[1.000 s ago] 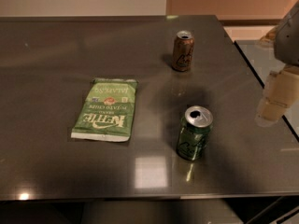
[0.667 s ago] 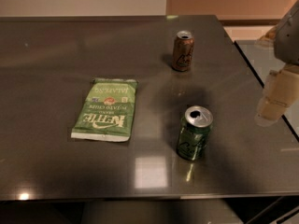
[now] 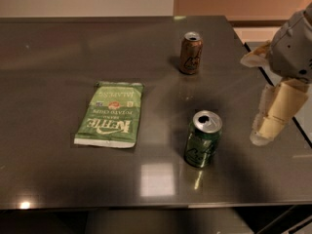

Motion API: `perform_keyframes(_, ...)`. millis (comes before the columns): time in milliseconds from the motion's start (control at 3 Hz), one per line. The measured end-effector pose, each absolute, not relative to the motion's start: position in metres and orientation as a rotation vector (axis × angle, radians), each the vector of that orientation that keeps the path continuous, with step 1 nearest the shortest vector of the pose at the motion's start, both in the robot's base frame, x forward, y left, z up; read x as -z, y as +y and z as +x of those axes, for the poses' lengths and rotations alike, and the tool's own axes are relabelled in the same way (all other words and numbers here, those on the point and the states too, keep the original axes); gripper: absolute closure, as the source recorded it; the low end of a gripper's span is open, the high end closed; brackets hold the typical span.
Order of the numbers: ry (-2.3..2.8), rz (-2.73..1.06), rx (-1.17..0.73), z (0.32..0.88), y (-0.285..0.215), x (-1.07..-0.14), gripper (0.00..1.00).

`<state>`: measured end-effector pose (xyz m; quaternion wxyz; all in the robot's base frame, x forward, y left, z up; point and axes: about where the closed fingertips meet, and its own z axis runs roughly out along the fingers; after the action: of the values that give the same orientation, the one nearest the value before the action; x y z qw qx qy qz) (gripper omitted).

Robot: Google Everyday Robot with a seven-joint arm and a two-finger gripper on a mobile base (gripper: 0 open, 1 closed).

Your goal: Pick green can

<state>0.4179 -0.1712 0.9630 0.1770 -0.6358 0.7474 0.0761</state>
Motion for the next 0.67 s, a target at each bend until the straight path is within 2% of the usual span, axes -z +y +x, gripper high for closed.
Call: perform_keyframes(667,1.97,-1.879,-0.411,0.397,-0.115,-0.938,0.0)
